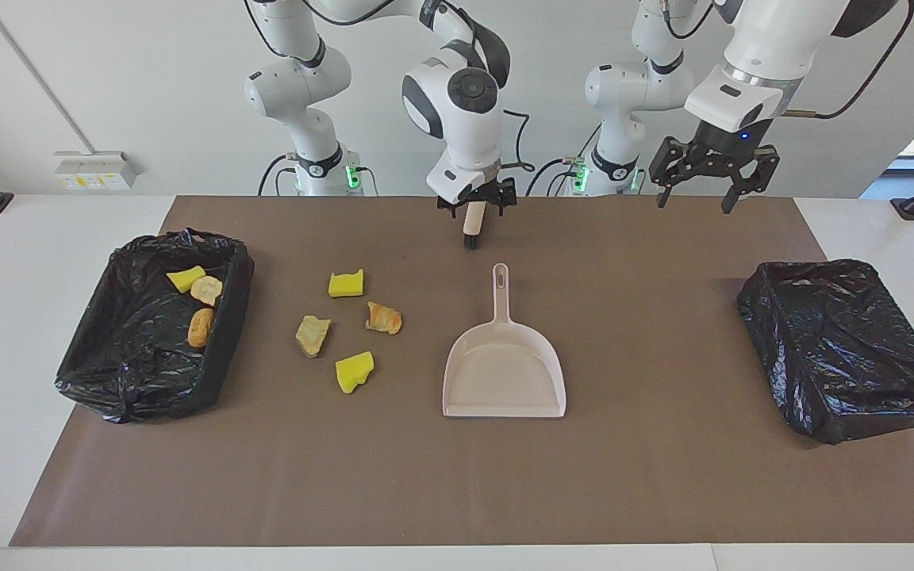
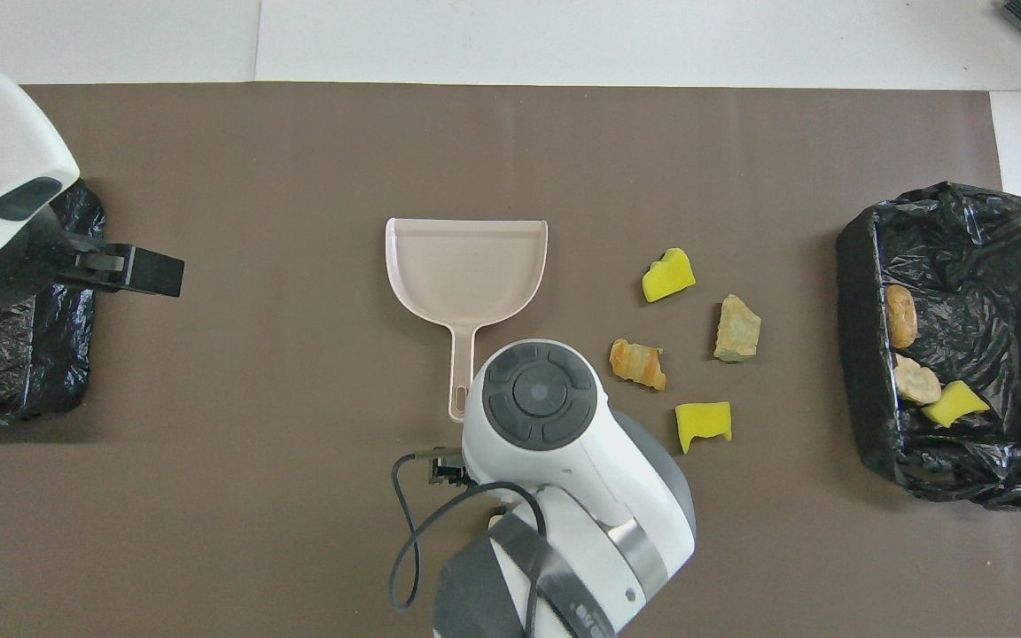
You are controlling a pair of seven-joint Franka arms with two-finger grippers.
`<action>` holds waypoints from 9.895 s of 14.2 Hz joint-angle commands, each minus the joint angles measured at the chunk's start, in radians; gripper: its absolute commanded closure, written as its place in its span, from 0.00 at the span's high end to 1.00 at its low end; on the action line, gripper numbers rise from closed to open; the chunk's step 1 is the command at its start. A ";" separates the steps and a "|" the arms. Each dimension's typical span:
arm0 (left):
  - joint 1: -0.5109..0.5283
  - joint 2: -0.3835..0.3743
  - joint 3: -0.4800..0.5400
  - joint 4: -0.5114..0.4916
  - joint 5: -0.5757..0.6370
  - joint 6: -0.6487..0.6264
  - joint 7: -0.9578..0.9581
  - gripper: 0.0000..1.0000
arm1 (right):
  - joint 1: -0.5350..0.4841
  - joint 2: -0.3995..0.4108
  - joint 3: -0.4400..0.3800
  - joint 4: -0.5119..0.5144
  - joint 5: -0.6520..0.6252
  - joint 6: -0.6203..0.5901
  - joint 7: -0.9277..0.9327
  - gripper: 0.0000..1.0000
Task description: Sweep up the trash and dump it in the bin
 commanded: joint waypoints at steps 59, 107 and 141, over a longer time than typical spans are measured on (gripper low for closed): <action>-0.130 0.155 -0.216 -0.469 0.234 0.410 0.751 0.00 | -0.536 -0.045 -0.007 -0.277 -0.774 0.105 -0.505 0.00; -0.159 0.060 -0.248 -0.617 0.230 0.388 0.708 0.00 | -0.368 -0.116 -0.005 -0.496 0.241 0.137 -0.413 0.00; -0.159 0.247 -0.195 -0.357 0.231 0.269 0.539 0.00 | -0.369 0.383 0.004 0.194 -0.841 -0.145 -0.796 0.00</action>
